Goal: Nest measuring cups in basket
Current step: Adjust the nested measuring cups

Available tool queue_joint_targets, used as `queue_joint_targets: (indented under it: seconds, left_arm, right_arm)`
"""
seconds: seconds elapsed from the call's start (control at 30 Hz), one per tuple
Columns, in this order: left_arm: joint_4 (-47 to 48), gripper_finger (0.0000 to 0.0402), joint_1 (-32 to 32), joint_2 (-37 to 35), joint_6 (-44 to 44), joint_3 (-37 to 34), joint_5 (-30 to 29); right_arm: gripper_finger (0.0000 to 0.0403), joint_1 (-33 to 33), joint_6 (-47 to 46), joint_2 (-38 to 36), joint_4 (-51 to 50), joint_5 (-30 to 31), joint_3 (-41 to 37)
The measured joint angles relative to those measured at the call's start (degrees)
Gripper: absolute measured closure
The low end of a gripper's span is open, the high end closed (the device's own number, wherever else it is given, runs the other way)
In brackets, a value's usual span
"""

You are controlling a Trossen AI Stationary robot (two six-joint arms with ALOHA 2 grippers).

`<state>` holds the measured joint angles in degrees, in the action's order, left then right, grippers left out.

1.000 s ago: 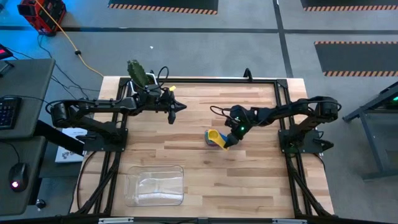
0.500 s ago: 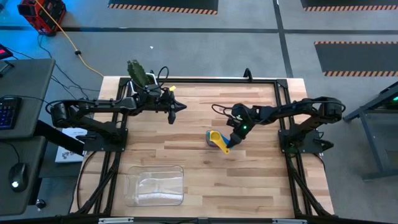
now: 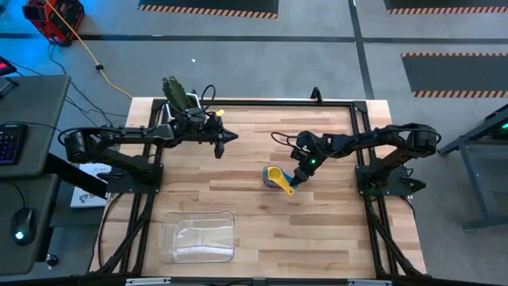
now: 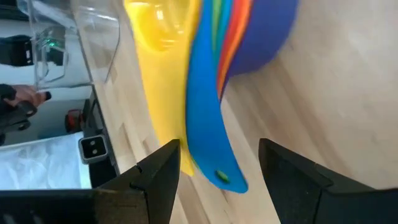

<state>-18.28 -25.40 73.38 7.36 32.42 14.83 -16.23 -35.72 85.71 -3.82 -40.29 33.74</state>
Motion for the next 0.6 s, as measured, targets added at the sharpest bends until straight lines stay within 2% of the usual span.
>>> queue_joint_targets:
  seconds: [0.13, 0.37, 0.6]
  left_arm:
    - [0.0, 0.0402, 0.0, 0.0, 0.0, 0.0, 0.0]
    - [0.0, 0.0401, 0.0, 0.0, 0.0, 0.0, 0.0]
    - [0.0, 0.0402, 0.0, 0.0, -0.1, 0.0, 0.0]
  right_arm:
    - [0.0194, -0.7, 0.2, 0.0, 0.1, -0.2, 0.0]
    - [0.0194, -2.2, -0.7, 0.0, 1.5, -3.9, 0.0]
    - [0.0194, -3.2, -0.3, 0.0, 1.5, -3.4, 0.0]
